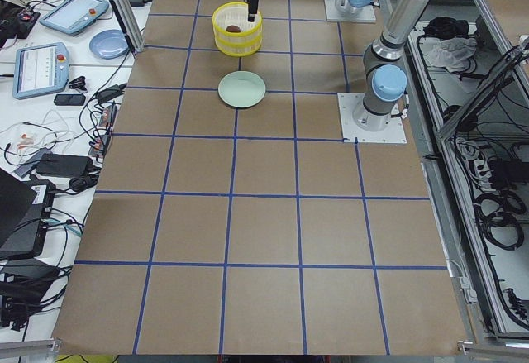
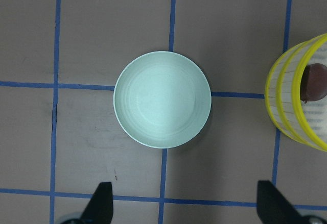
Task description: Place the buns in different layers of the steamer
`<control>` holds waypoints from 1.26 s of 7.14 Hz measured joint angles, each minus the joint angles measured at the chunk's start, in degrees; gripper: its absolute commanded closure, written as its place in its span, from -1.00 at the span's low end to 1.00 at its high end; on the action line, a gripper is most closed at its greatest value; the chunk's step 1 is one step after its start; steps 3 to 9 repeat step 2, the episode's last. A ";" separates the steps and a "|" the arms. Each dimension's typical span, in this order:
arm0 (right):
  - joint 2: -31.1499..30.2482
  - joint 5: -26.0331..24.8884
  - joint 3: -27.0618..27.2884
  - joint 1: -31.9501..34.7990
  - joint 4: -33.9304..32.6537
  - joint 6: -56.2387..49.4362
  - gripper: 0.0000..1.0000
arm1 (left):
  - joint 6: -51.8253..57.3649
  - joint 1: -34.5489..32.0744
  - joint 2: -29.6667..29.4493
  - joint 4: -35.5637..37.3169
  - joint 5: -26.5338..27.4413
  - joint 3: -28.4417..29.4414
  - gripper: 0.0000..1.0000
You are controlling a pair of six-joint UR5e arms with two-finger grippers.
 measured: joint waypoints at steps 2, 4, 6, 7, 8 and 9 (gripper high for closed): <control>0.02 0.09 0.03 0.03 0.03 -0.06 -1.00 | 1.00 0.27 -0.03 -0.42 0.18 -0.02 -1.00; 0.02 0.09 0.03 0.03 0.03 -0.06 -1.00 | 1.00 0.27 -0.03 -0.42 0.18 -0.02 -1.00; 0.02 0.09 0.03 0.03 0.03 -0.06 -1.00 | 1.00 0.27 -0.03 -0.42 0.18 -0.02 -1.00; 0.02 0.09 0.03 0.03 0.03 -0.06 -1.00 | 1.00 0.27 -0.03 -0.42 0.18 -0.02 -1.00; 0.02 0.09 0.03 0.03 0.03 -0.06 -1.00 | 1.00 0.27 -0.03 -0.42 0.18 -0.02 -1.00; 0.02 0.09 0.03 0.03 0.03 -0.06 -1.00 | 1.00 0.27 -0.03 -0.42 0.18 -0.02 -1.00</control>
